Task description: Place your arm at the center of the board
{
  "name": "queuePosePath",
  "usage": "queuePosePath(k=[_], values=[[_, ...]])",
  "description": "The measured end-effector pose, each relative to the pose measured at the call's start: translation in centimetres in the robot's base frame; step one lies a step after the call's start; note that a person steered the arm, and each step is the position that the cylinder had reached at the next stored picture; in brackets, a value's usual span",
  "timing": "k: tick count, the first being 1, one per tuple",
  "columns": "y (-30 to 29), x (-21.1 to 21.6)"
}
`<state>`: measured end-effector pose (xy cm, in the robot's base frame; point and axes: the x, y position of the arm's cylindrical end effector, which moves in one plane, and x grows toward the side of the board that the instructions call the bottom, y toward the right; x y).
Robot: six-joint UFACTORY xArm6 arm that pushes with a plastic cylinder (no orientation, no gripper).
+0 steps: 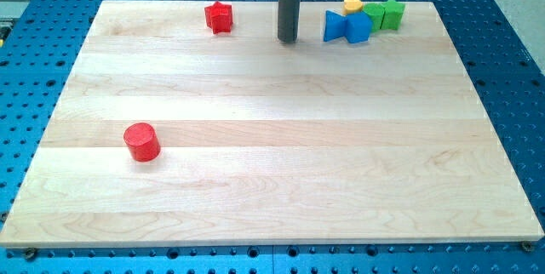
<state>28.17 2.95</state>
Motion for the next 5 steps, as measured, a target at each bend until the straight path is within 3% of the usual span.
queuePosePath(k=[2,4,5], values=[[0.0,-0.6],[-0.2,5.2],[-0.2,5.3]])
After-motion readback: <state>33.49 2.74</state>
